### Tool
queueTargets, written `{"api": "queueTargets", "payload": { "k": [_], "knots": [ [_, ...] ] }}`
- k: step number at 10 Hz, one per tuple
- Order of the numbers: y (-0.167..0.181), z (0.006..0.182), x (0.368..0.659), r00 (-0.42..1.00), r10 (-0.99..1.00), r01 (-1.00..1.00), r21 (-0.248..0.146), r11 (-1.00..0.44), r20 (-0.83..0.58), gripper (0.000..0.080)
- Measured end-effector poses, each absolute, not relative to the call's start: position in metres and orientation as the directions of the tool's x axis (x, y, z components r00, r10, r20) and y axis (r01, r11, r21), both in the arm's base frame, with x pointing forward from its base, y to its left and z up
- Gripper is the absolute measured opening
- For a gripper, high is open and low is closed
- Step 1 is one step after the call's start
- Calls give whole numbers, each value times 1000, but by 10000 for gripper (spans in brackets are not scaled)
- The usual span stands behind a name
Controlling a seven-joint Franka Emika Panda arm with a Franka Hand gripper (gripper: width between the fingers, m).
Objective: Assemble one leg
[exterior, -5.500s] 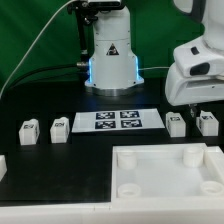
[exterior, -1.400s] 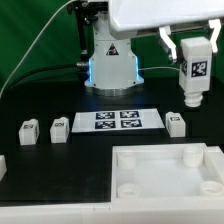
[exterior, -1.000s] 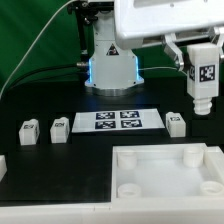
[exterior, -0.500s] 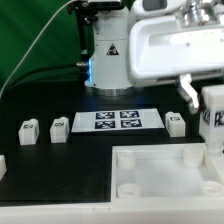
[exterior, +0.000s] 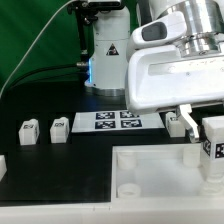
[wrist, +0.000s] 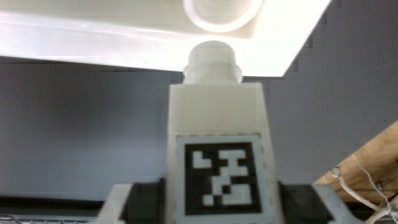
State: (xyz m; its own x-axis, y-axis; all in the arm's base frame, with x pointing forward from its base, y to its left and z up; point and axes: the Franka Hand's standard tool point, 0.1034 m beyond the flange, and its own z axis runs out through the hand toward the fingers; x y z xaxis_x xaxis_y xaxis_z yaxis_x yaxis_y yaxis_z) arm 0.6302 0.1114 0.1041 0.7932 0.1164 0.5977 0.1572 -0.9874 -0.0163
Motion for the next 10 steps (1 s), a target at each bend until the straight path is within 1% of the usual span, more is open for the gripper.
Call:
{"api": "queueTargets", "payload": {
  "k": [7, 10],
  "knots": [
    [114, 79, 607, 818, 128, 166, -17, -986, 561, 291],
    [116, 77, 608, 800, 128, 166, -12, -986, 586, 291]
  ]
}}
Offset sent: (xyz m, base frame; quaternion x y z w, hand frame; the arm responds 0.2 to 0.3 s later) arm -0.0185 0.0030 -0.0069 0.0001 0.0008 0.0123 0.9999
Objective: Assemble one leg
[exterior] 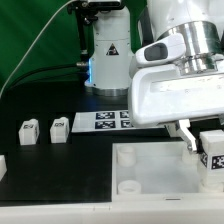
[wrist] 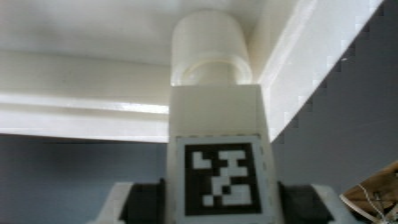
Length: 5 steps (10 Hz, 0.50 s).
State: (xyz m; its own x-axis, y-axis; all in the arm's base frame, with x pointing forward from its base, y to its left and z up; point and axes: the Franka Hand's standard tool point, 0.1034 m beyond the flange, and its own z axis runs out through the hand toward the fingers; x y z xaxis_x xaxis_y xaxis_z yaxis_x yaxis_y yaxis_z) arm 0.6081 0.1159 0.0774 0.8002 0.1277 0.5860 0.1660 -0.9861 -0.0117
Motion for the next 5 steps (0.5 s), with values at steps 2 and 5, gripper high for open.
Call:
{"api": "queueTargets", "payload": {
  "k": [2, 5],
  "knots": [
    [116, 78, 609, 814, 129, 167, -16, -986, 567, 296],
    [116, 74, 607, 823, 130, 168, -18, -986, 554, 467]
  ]
}}
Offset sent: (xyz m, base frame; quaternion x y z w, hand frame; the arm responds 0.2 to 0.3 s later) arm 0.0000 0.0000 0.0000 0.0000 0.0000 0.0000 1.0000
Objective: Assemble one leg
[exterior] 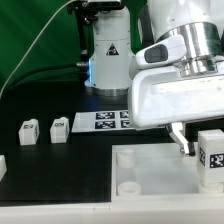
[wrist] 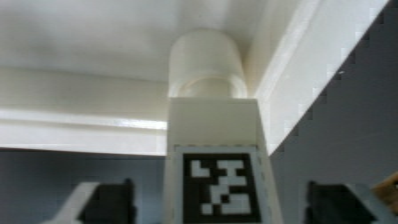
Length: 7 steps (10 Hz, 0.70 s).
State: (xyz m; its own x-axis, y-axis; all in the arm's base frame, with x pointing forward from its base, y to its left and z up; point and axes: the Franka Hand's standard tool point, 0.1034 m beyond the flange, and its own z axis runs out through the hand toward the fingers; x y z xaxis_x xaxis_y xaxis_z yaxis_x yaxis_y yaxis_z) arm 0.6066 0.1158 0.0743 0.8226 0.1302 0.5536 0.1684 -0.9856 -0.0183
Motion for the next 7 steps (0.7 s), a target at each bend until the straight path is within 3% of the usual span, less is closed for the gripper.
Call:
{"api": "queueTargets", "payload": {
  "k": [1, 7],
  "knots": [
    [116, 74, 606, 823, 130, 168, -18, -986, 553, 616],
    [117, 77, 606, 835, 133, 171, -23, -985, 534, 649]
  ]
}}
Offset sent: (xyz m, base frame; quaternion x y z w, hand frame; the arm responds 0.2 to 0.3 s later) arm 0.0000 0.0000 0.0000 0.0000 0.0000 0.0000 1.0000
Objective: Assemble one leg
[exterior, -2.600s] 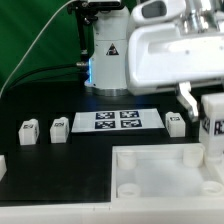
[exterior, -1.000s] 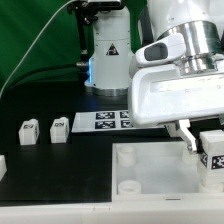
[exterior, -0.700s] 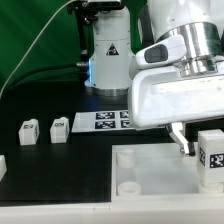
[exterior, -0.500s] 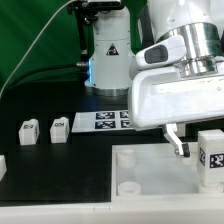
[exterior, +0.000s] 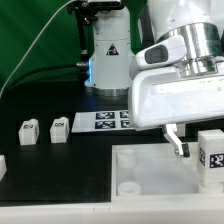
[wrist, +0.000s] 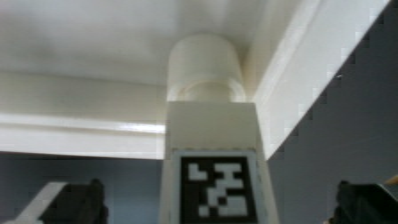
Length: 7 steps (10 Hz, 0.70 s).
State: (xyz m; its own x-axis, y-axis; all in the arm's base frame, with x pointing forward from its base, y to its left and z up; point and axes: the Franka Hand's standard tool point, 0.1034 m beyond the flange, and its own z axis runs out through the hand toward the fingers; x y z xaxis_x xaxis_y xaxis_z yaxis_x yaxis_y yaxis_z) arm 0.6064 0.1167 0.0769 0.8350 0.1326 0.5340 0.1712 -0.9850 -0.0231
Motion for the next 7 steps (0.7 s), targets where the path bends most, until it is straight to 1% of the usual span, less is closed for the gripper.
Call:
{"api": "queueTargets", "payload": {
  "k": [2, 3, 4, 5, 6, 7],
  "knots": [
    [112, 101, 617, 856, 132, 169, -31, -985, 501, 649],
    [110, 103, 619, 886, 133, 169, -42, -985, 445, 649],
    [107, 109, 627, 886, 129, 165, -43, -985, 445, 649],
    [107, 104, 625, 915, 129, 163, -57, -985, 383, 649],
    [109, 101, 624, 952, 130, 158, -80, -984, 278, 649],
    [111, 101, 625, 978, 121, 140, -104, -985, 167, 649]
  ]
}}
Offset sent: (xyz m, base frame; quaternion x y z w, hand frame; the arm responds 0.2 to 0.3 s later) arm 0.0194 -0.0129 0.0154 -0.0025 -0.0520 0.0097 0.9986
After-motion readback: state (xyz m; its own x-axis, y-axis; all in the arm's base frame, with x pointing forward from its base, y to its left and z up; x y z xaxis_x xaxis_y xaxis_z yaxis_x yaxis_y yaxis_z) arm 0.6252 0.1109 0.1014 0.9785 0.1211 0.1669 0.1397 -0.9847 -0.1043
